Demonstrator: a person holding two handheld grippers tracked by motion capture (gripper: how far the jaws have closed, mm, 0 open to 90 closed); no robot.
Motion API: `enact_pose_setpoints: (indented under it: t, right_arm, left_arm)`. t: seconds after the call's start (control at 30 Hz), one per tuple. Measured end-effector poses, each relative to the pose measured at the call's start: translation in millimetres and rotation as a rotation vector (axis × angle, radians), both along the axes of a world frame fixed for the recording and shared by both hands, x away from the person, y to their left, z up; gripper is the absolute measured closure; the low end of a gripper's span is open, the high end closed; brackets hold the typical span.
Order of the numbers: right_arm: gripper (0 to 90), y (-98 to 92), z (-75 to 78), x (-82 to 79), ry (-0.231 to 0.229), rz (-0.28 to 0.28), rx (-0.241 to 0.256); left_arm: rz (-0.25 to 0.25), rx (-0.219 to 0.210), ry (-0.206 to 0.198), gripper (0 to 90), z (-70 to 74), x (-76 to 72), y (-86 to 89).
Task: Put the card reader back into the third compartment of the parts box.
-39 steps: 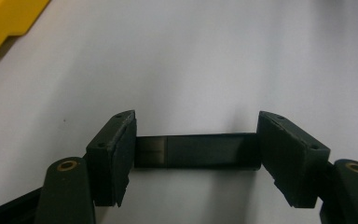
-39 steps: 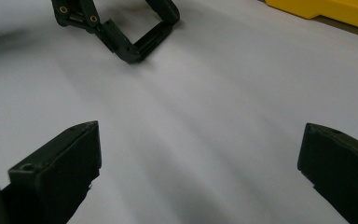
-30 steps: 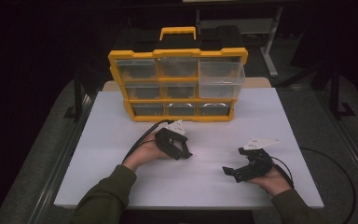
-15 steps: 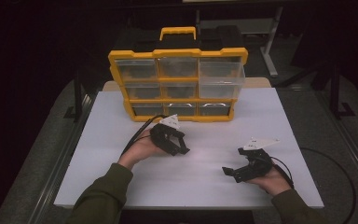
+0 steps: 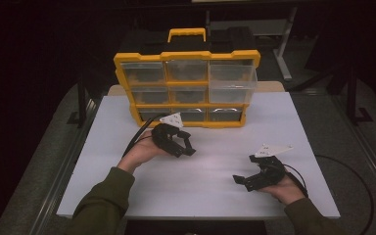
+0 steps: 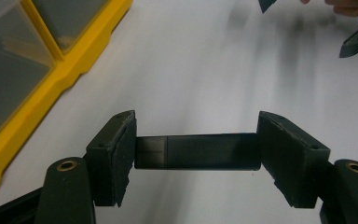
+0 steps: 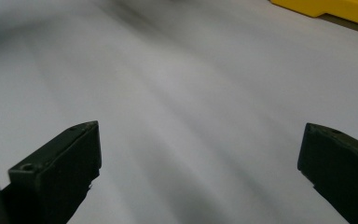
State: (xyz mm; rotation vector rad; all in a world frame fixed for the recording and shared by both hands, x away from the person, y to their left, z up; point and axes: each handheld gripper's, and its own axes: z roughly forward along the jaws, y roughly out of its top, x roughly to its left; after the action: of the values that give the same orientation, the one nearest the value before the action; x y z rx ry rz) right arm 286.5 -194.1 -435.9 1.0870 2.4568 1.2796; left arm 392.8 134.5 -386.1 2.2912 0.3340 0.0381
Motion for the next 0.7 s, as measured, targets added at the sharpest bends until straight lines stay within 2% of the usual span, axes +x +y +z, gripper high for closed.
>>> enact_pose_setpoints:
  t: [0.7]
  right_arm:
    - [0.0,0.1,0.5,-0.1,0.001,-0.001,0.011]
  left_arm:
    - [-0.008,-0.022,-0.018,29.7,43.3,6.4,5.4]
